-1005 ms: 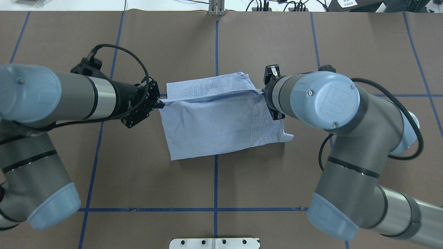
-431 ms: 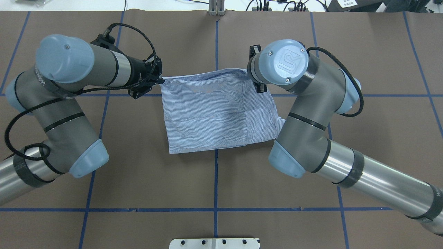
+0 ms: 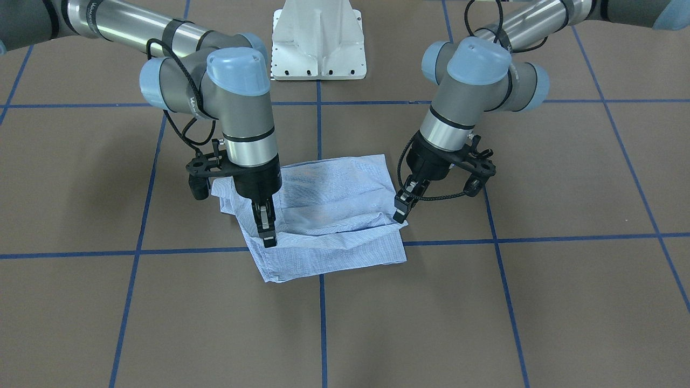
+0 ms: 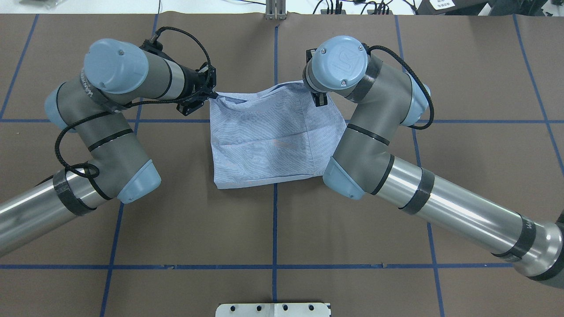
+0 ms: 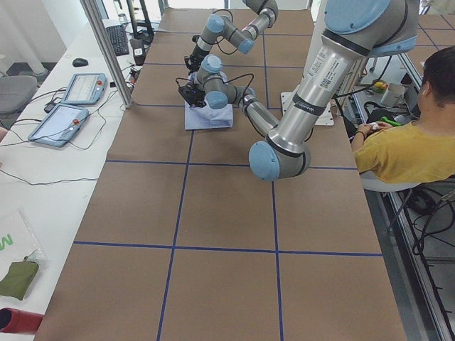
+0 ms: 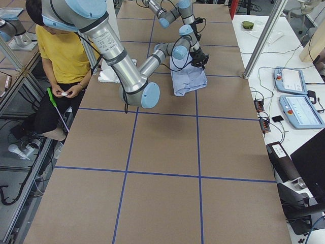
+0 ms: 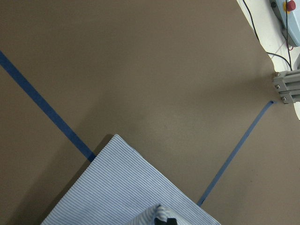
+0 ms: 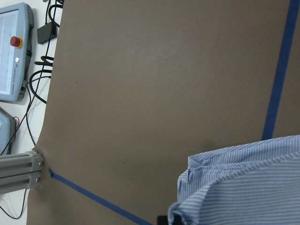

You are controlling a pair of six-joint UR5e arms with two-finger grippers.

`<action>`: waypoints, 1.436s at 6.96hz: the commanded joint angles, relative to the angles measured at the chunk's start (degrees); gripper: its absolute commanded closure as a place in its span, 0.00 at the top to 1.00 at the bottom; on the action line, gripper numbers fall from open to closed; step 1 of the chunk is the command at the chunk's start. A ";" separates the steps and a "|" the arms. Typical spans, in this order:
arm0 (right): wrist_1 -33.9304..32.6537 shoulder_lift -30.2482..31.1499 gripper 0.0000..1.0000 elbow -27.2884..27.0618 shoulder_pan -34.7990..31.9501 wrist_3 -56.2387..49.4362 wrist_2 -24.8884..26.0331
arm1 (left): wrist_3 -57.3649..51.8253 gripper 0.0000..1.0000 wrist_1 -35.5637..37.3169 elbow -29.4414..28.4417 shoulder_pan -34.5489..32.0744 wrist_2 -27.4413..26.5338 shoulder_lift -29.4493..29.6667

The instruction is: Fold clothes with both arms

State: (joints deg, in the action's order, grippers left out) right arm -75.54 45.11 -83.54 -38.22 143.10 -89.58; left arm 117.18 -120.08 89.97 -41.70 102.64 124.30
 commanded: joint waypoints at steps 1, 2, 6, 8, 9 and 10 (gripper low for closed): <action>5.99 -2.73 0.00 8.09 -0.80 -0.63 -0.68 | -1.24 0.00 -2.26 -5.22 -0.57 -0.16 2.07; 10.02 -2.74 0.00 11.00 -0.80 -0.63 -0.77 | -2.81 0.00 -2.35 -8.02 -0.75 -0.25 3.48; 12.17 -5.03 1.00 14.63 -8.08 -10.36 -9.20 | -12.48 0.99 -6.39 -12.27 -6.11 0.28 4.19; 12.35 -1.36 1.00 14.29 -12.54 -26.73 -15.84 | -23.66 0.99 -5.87 -8.52 -6.98 4.90 1.67; 12.52 2.84 1.00 12.28 -17.01 -37.18 -24.33 | -33.23 0.99 -5.78 -0.92 -7.60 6.33 -4.97; 12.35 7.93 1.00 10.17 -22.28 -50.33 -31.38 | -45.94 0.99 -5.69 5.51 -8.65 7.47 -11.47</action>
State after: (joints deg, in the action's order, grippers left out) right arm -63.12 47.63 -71.11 -54.75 107.11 -112.44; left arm 84.61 -125.91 88.03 -49.29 108.43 119.94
